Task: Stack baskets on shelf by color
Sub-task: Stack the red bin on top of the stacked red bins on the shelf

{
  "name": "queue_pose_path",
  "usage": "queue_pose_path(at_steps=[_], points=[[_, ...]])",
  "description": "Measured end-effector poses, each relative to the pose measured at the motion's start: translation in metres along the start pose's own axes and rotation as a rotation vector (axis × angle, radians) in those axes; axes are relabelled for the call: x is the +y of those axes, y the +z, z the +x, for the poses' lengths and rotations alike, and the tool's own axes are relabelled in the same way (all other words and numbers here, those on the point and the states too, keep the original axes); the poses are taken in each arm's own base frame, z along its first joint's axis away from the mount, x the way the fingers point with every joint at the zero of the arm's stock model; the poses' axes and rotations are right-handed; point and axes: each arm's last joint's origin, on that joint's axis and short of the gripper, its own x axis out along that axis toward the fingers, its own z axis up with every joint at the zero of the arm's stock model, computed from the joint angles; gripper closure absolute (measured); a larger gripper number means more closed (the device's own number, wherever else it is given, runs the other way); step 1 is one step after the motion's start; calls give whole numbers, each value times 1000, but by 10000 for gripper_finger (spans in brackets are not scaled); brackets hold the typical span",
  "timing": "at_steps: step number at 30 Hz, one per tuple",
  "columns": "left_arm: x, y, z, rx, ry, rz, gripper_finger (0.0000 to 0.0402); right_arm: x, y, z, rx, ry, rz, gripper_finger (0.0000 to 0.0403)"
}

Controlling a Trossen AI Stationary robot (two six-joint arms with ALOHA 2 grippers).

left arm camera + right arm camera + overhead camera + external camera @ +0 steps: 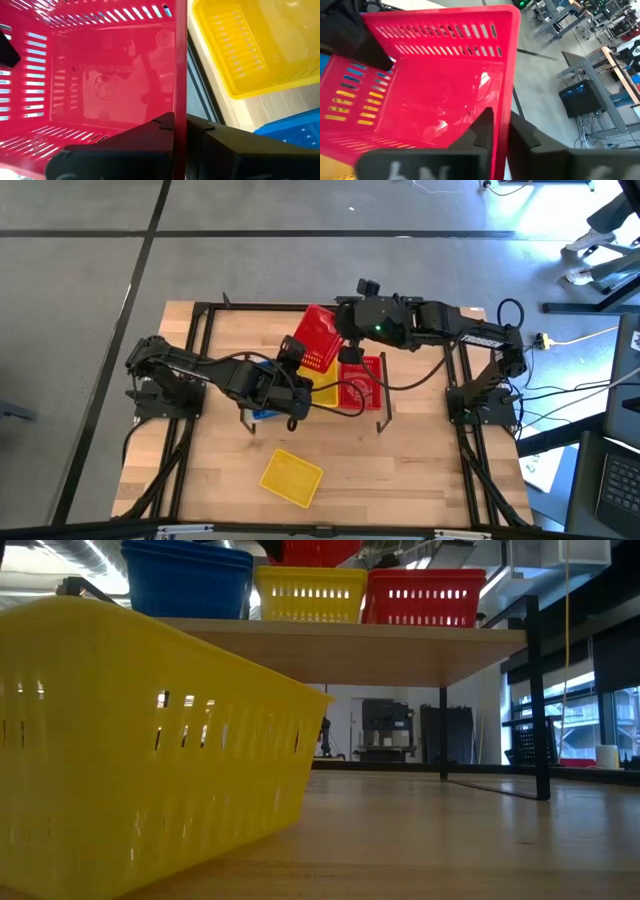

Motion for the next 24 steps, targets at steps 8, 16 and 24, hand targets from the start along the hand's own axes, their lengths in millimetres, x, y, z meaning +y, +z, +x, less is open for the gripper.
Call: queue_pose_path(at_steps=[8, 16, 24], points=[[2, 4, 1, -33, -8, -49, 401, 0, 0, 0, 2, -3, -2, 395], [5, 3, 6, -39, -24, -55, 383, 0, 0, 0, 0, 3, -3, 399], [9, 4, 10, -45, -9, -98, 348, 0, -1, 0, 4, -1, -5, 401]])
